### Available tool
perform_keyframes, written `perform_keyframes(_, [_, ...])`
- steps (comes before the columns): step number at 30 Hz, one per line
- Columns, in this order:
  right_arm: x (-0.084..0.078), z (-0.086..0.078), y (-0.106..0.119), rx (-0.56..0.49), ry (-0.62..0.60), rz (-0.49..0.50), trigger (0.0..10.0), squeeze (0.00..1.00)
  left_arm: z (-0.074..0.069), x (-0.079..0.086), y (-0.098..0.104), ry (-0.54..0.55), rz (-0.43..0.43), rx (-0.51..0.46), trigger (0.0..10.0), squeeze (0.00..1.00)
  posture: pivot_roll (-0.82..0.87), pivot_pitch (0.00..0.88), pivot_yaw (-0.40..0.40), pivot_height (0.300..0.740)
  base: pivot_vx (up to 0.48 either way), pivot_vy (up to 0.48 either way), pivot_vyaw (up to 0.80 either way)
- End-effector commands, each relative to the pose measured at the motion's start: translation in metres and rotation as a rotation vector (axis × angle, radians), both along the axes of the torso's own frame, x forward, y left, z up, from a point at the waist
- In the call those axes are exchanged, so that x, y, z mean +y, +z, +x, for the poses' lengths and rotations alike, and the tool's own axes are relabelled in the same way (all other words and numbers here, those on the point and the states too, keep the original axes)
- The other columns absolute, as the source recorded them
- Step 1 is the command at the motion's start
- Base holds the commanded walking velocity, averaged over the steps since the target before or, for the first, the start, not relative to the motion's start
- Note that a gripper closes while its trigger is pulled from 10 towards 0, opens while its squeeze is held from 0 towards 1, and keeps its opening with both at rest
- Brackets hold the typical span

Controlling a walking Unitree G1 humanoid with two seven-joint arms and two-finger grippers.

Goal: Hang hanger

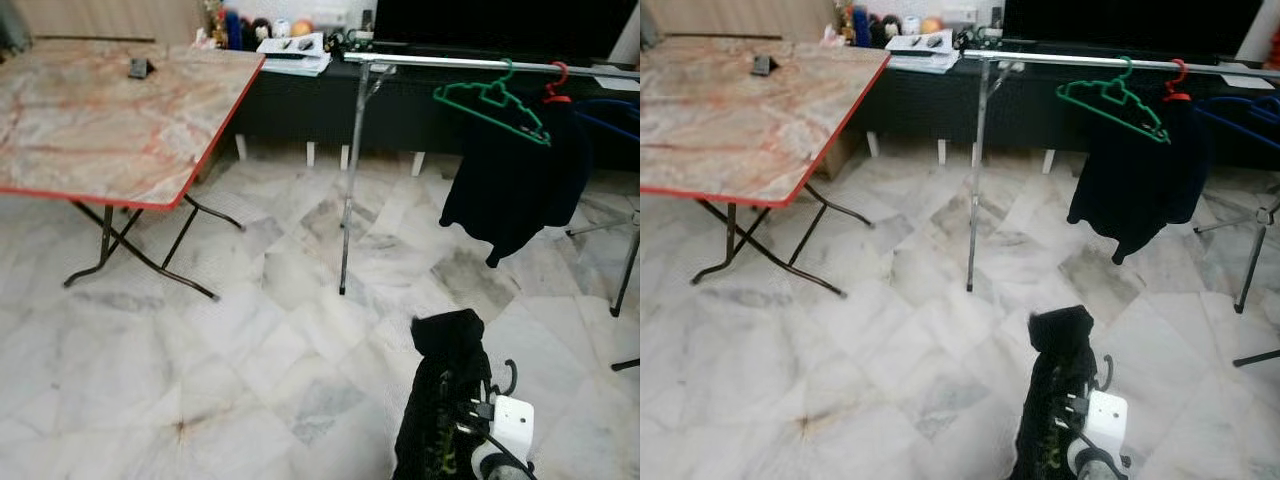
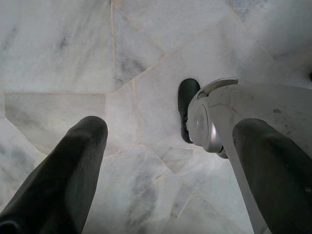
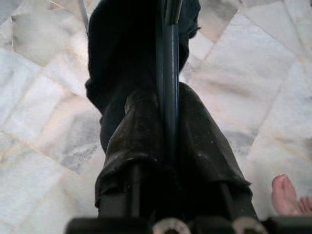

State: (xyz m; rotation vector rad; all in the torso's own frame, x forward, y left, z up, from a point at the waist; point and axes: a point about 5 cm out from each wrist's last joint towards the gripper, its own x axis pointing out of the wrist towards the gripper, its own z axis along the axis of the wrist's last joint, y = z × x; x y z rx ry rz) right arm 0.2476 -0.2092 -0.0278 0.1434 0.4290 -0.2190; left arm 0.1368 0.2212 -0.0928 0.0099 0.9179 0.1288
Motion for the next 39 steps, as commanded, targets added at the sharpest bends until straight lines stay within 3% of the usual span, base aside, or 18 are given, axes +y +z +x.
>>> perform_keyframes(1, [-0.005,0.000,0.001,-0.002,-0.011,-0.008,10.0,0.00,-0.003,-0.006,-0.002,-0.006,-0.021,0.014,10.0,0.00,0.05,0.133,-0.037,0.740,0.000,0.000,0.00])
perform_keyframes(6, [-0.006,0.002,0.002,0.009,0.003,-0.016,10.0,0.00,0.001,-0.007,-0.001,-0.015,-0.018,-0.003,10.0,0.00,0.05,0.135,-0.039,0.740,0.000,0.000,0.00])
perform_keyframes(9, [-0.008,0.008,0.003,0.074,0.094,-0.106,10.0,0.00,0.010,-0.007,0.003,-0.032,-0.012,-0.046,10.0,0.00,0.05,0.138,-0.038,0.740,0.000,0.000,0.00])
perform_keyframes(10, [-0.009,0.012,0.007,0.096,0.191,-0.204,10.0,0.00,0.019,-0.006,0.008,-0.052,-0.002,-0.083,10.0,0.00,0.05,0.138,-0.039,0.740,0.000,0.000,0.00])
perform_keyframes(12, [-0.009,0.021,0.015,0.072,0.279,-0.265,10.0,0.00,0.030,-0.005,0.014,-0.074,0.009,-0.135,10.0,0.00,0.05,0.137,-0.041,0.740,0.000,0.000,0.00])
perform_keyframes(15, [-0.016,0.036,0.030,0.028,0.281,-0.272,10.0,0.00,0.049,-0.002,0.026,-0.116,0.028,-0.220,10.0,0.00,0.05,0.136,-0.043,0.740,0.000,0.000,0.00])
perform_keyframes(18, [-0.019,0.041,0.035,0.030,0.283,-0.290,10.0,0.00,0.059,-0.002,0.033,-0.147,0.036,-0.267,10.0,0.00,0.05,0.134,-0.042,0.740,0.000,0.000,0.00])
perform_keyframes(22, [-0.012,0.050,0.043,0.030,0.451,-0.362,10.0,0.00,0.082,-0.008,0.052,-0.267,0.040,-0.393,10.0,0.00,0.06,0.136,-0.033,0.740,0.000,0.000,0.00])
perform_keyframes(23, [-0.012,0.050,0.043,0.030,0.451,-0.362,10.0,0.00,0.082,-0.008,0.052,-0.267,0.040,-0.393,10.0,0.00,0.06,0.136,-0.033,0.740,0.000,0.000,0.00])
perform_keyframes(26, [0.005,0.058,0.051,0.020,0.723,-0.415,10.0,0.00,0.096,-0.016,0.067,-0.459,0.064,-0.464,10.0,0.00,0.07,0.141,-0.029,0.740,0.000,0.000,0.00])
perform_keyframes(27, [0.015,0.061,0.058,0.010,0.883,-0.424,10.0,0.00,0.101,-0.020,0.073,-0.558,0.075,-0.485,10.0,0.00,0.07,0.142,-0.028,0.740,0.000,0.000,0.00])
perform_keyframes(32, [0.022,0.067,0.068,0.004,1.035,-0.467,10.0,0.00,0.108,-0.023,0.082,-0.661,0.086,-0.512,10.0,0.00,0.07,0.143,-0.030,0.740,0.000,0.000,0.00])
perform_keyframes(34, [0.030,0.074,0.084,-0.004,1.243,-0.510,10.0,0.00,0.119,-0.034,0.098,-0.823,0.073,-0.550,10.0,0.00,0.08,0.145,-0.035,0.740,0.000,0.000,0.00])
perform_keyframes(39, [0.035,0.077,0.093,0.014,1.399,-0.548,10.0,0.00,0.124,-0.044,0.108,-1.002,0.085,-0.542,10.0,0.00,0.09,0.145,-0.042,0.740,0.000,0.000,0.00])
